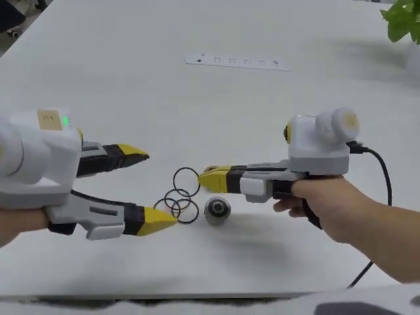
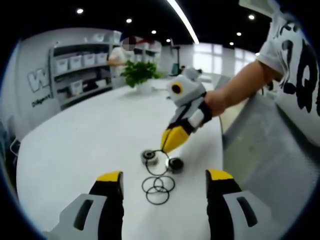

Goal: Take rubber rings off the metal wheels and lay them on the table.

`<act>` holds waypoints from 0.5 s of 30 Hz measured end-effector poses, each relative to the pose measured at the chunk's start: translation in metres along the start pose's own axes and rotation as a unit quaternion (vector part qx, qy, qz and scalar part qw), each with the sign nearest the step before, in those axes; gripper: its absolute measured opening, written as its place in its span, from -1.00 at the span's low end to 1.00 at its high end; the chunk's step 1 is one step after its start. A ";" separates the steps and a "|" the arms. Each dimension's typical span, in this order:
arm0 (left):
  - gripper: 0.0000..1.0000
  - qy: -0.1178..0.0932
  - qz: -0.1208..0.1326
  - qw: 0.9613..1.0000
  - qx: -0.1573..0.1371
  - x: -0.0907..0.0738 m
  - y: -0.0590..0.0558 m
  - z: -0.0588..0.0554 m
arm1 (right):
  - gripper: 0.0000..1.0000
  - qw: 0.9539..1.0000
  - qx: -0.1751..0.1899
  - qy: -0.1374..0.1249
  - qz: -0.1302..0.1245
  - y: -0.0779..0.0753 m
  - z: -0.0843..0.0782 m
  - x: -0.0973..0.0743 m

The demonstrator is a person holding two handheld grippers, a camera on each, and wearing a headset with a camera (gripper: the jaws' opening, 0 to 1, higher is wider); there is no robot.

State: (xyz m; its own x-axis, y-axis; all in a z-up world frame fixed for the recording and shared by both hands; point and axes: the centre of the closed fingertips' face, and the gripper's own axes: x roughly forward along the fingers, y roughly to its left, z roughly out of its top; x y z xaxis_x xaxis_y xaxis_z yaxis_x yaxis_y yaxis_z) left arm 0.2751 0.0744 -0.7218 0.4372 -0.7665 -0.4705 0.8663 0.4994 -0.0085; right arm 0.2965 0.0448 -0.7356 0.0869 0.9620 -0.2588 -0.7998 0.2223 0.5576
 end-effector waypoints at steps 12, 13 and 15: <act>0.37 0.014 -0.002 1.000 0.006 -0.005 -0.002 -0.011 | -1.00 0.999 -0.006 0.037 0.018 0.003 -0.019 0.006; 0.37 0.015 -0.001 1.000 0.005 -0.006 -0.002 -0.012 | -1.00 0.999 -0.007 0.040 0.018 0.002 -0.021 0.007; 0.37 0.017 0.001 1.000 0.005 -0.008 -0.001 -0.014 | -1.00 0.999 -0.007 0.045 0.020 0.002 -0.023 0.008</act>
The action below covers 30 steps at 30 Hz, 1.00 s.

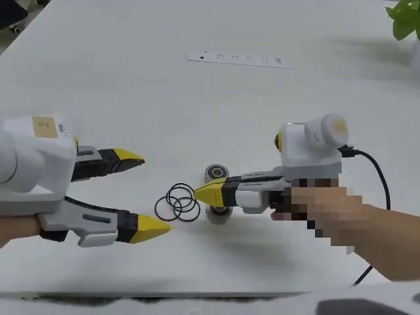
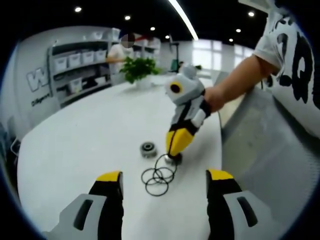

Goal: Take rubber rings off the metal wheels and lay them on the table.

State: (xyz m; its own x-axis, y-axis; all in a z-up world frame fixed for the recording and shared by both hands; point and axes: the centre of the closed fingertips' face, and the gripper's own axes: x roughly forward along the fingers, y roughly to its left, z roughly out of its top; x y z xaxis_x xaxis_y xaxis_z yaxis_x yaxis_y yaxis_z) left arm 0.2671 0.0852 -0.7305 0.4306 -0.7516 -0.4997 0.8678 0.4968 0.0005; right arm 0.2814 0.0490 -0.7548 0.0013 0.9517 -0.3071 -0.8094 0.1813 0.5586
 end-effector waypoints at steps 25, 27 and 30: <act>0.36 0.006 0.003 1.000 -0.006 -0.007 -0.006 -0.008 | -1.00 0.998 -0.011 0.061 0.008 0.004 -0.027 0.014; 0.36 0.008 0.003 1.000 -0.008 -0.008 -0.006 -0.010 | -1.00 0.998 -0.014 0.066 0.007 0.004 -0.028 0.015; 0.36 0.010 0.002 1.000 -0.007 -0.008 -0.007 -0.011 | -1.00 0.997 -0.019 0.074 0.001 0.002 -0.031 0.015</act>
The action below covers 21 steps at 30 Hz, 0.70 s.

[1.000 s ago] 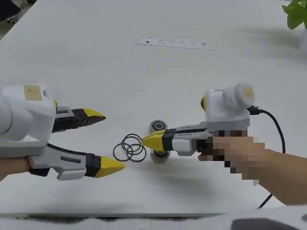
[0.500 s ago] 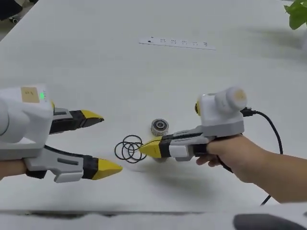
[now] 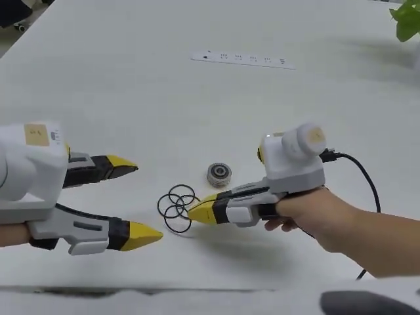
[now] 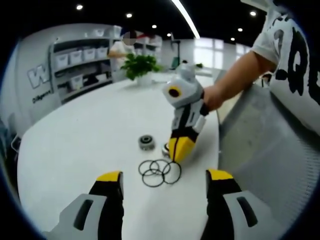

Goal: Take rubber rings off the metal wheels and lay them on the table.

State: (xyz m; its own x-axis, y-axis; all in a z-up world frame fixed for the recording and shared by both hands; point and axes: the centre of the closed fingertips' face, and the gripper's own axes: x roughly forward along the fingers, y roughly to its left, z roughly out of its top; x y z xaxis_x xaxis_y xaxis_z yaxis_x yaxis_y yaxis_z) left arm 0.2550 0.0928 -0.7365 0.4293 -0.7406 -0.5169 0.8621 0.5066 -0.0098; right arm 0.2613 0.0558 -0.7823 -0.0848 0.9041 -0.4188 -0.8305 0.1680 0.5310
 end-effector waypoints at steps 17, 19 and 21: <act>0.35 0.006 -0.008 1.000 0.004 0.005 -0.003 -0.001 | -1.00 0.997 -0.054 0.041 -0.036 -0.010 -0.010 0.004; 0.35 0.006 -0.007 1.000 0.003 0.004 -0.003 -0.001 | -1.00 0.996 -0.063 0.045 -0.041 -0.010 -0.010 0.004; 0.35 0.006 -0.008 1.000 0.003 0.004 -0.004 -0.002 | -1.00 0.995 -0.073 0.047 -0.044 -0.011 -0.009 0.005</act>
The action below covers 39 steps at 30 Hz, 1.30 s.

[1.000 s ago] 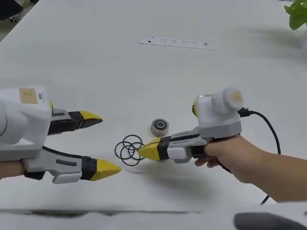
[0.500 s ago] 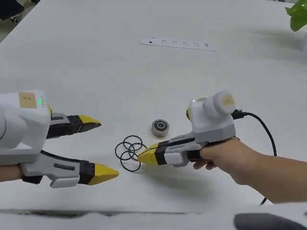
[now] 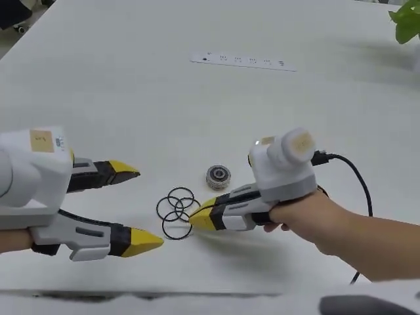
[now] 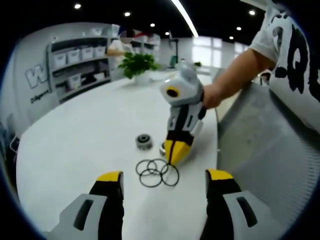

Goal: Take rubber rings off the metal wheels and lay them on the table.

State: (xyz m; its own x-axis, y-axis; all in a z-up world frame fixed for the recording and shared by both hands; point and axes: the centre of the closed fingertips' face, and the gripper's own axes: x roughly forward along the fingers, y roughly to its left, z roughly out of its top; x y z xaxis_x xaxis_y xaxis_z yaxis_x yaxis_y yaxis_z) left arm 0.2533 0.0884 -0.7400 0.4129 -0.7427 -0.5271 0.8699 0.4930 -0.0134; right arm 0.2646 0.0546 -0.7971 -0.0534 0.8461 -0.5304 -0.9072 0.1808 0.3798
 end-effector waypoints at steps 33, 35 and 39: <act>0.34 0.000 0.001 1.000 -0.003 0.001 0.000 0.001 | -0.94 0.998 -0.043 -0.014 -0.037 -0.013 0.014 -0.010; 0.34 -0.001 0.002 1.000 -0.003 0.001 0.000 0.002 | -0.93 0.998 -0.043 -0.020 -0.039 -0.013 0.018 -0.012; 0.34 -0.004 0.004 1.000 -0.003 0.000 0.002 0.005 | -0.91 0.998 -0.044 -0.030 -0.042 -0.012 0.024 -0.016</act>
State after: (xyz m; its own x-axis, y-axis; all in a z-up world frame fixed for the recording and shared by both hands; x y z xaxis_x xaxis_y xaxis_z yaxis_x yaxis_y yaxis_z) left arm 0.2559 0.0875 -0.7360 0.4230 -0.7423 -0.5197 0.8646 0.5023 -0.0138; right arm 0.2865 0.0512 -0.7746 0.0467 0.8593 -0.5093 -0.9409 0.2090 0.2663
